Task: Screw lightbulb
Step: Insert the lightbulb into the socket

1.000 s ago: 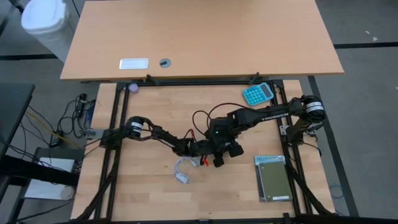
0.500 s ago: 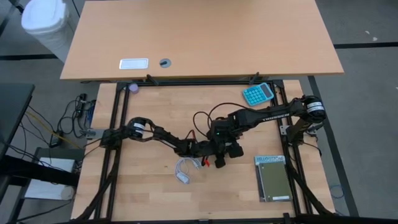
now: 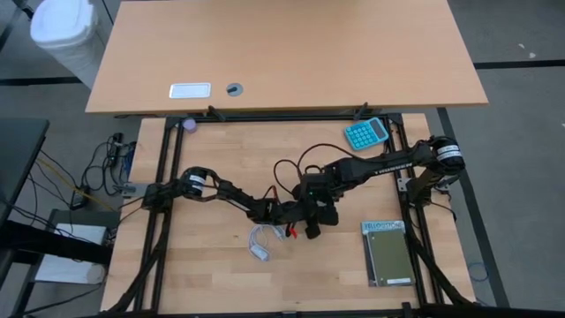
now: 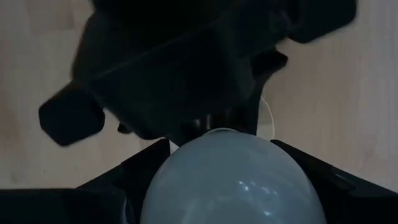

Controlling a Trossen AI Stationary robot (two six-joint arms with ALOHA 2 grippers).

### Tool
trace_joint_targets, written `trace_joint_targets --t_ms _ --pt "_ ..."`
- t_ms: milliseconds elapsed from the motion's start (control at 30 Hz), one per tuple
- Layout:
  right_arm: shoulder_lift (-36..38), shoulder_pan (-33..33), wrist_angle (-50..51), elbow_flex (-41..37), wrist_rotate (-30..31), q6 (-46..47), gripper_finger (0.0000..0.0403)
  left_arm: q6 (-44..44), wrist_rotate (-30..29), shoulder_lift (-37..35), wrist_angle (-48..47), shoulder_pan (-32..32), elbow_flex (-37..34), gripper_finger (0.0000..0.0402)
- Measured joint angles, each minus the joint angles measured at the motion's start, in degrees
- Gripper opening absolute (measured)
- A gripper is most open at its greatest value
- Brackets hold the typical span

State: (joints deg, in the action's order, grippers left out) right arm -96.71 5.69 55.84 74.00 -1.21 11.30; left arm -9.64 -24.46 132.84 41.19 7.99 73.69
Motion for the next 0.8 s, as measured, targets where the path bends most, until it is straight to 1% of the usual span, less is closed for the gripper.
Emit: trace_joint_targets --t_ms 200,533,800 --pt "0.0 0.2 0.1 0.0 1.5 7.9 0.0267 -1.1 -1.5 0.0 0.0 0.0 0.0 0.0206" --pt "-0.3 -0.8 0.4 -0.2 1.0 22.1 0.0263 -2.4 -4.6 0.0 0.9 0.4 -0.1 0.0206" --pt "-0.2 -2.1 1.7 -0.2 -1.7 30.8 0.0263 -1.6 -4.8 0.1 2.0 0.4 -0.2 0.0206"
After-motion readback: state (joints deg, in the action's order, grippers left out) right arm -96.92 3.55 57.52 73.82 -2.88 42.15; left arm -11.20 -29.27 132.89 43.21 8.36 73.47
